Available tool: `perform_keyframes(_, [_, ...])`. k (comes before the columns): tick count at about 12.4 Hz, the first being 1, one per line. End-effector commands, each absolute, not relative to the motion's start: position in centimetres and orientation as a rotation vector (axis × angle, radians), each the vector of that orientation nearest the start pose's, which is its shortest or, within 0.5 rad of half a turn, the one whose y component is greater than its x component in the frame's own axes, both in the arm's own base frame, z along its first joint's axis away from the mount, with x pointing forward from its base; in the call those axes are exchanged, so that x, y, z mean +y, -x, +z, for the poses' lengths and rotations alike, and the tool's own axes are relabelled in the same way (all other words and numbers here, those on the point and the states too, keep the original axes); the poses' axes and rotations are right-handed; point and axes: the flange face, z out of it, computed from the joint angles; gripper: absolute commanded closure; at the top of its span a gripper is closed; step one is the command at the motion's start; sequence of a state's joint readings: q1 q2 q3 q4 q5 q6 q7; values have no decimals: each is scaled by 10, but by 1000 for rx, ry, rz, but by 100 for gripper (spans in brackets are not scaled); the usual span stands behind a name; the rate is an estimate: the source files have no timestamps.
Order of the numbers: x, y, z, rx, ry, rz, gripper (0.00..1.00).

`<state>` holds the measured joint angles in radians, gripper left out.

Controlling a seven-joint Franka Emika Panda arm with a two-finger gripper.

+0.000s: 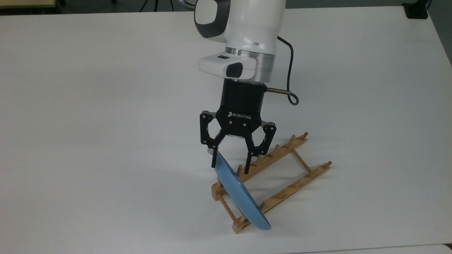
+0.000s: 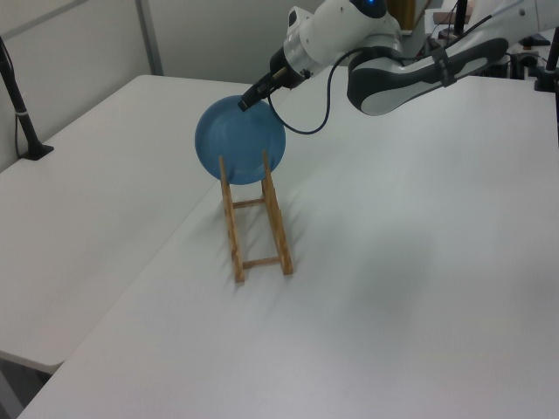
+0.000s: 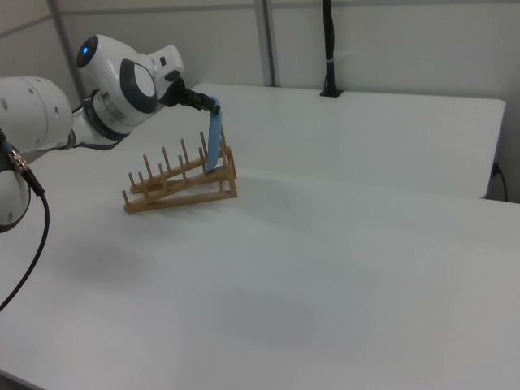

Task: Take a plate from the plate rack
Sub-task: 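Lower the gripper around the plate rim and close on it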

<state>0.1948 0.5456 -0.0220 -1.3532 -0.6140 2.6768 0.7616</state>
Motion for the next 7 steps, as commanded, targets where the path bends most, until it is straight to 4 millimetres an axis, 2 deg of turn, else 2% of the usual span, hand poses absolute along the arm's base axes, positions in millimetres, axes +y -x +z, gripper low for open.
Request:
perform_keyframes(1, [160, -746, 490, 150, 2928, -1434, 52])
perform_keyframes(4, [156, -748, 484, 114, 2956, -1450, 58])
perform_keyframes(5, [156, -748, 482, 112, 2960, -1451, 67])
perform_keyframes(6, [156, -748, 483, 110, 2960, -1454, 71])
perform_keyframes(7, [156, -748, 483, 101, 2966, -1459, 78])
